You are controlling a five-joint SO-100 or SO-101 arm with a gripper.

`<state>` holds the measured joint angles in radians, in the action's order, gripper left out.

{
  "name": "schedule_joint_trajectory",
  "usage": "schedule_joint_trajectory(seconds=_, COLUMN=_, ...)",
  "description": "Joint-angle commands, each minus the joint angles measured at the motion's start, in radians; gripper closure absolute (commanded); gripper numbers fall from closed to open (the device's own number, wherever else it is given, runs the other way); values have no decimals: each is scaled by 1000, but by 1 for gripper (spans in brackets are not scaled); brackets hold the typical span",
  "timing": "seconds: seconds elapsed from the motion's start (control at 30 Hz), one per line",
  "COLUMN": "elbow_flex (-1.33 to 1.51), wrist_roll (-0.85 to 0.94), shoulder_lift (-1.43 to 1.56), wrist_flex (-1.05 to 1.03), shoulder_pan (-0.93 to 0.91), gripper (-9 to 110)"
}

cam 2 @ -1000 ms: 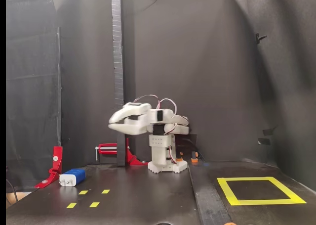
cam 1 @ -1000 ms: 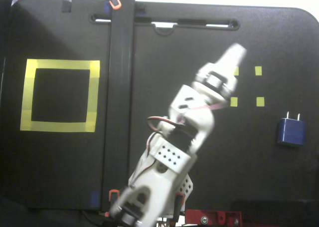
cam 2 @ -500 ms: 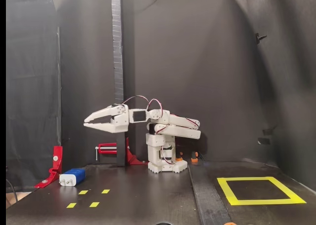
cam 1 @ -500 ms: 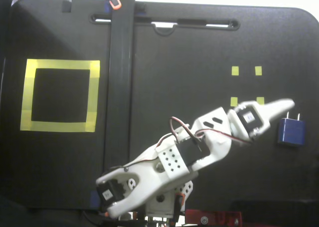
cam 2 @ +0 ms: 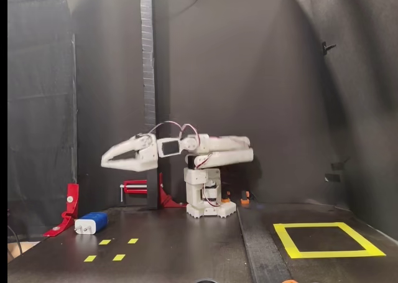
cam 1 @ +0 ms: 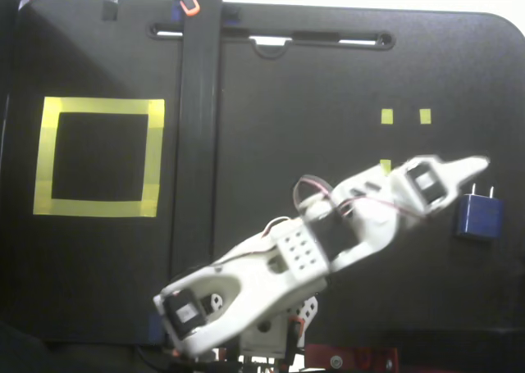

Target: Grasp the block and place it in the designated area.

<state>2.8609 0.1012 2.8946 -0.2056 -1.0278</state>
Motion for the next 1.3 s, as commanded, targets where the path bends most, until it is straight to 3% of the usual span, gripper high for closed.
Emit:
schedule_joint_trajectory(seconds=0.0, elbow_flex=-250, wrist_roll=-2, shoulder_lift=-176, wrist_flex=-67, shoulder_pan=14, gripper=102)
schedule_joint_trajectory(seconds=0.23, elbow_flex=-609, wrist_roll=34, shoulder_lift=-495, wrist_flex=-288, shoulder_pan=3, gripper=102)
schedule_joint_trajectory(seconds=0.7, elbow_flex=-1089, wrist_roll=322, shoulder_lift=-996, wrist_flex=-703, shoulder_pan=-67, gripper=102)
schedule_joint_trajectory(seconds=1.27, elbow_flex=-1491, wrist_roll=324, shoulder_lift=-1328, wrist_flex=-1123, shoulder_pan=-124, gripper=102)
